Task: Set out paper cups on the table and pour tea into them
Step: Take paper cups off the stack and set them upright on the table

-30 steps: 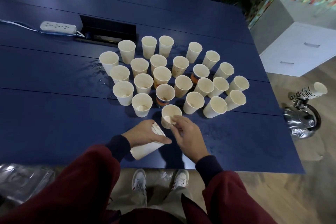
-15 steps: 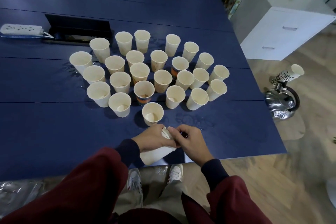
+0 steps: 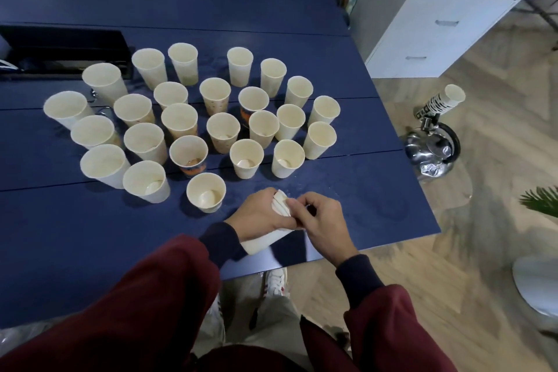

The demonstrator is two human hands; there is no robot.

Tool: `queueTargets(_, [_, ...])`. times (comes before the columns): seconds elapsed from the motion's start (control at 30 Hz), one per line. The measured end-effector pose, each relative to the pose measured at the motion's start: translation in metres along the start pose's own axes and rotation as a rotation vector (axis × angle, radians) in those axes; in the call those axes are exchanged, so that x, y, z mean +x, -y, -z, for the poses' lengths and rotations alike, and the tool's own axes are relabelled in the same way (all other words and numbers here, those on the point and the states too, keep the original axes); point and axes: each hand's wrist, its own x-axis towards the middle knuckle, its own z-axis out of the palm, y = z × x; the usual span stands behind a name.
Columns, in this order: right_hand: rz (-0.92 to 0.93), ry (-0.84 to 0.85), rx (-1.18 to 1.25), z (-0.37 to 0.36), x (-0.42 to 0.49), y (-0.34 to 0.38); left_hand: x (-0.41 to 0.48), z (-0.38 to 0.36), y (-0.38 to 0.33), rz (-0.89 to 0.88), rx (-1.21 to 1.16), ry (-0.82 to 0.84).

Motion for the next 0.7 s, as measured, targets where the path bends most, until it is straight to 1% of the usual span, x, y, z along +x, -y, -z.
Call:
queueTargets(0.13, [-0.009, -0.035, 0.016, 0.019, 0.008, -0.003, 0.013, -0.008, -0.013, 0.012, 0.032, -0.059])
queueTargets(0.23, [-0.025, -0.084, 0.028, 0.031, 0.013, -0.005, 0.02, -0.014, -0.022, 0.035, 0.054, -0.065])
queueTargets(0.33, [-0.029, -0.182, 0.022, 0.042, 0.02, -0.009, 0.028, -0.016, -0.027, 0.071, 0.098, -0.073])
queueTargets(0.4, [-0.029, -0.287, 0.018, 0.053, 0.025, -0.016, 0.033, -0.014, -0.024, 0.095, 0.11, -0.088])
queueTargets(0.5, [0.037, -0.382, -0.109, 0.071, 0.034, -0.032, 0.034, -0.013, -0.018, 0.114, 0.063, -0.117])
queueTargets(0.6, [0.109, -0.362, -0.269, 0.076, 0.041, -0.045, 0.033, -0.014, -0.011, 0.147, 0.061, -0.11])
queueTargets(0.7, [0.126, -0.296, -0.304, 0.069, 0.043, -0.055, 0.033, -0.017, -0.002, 0.188, 0.082, -0.102])
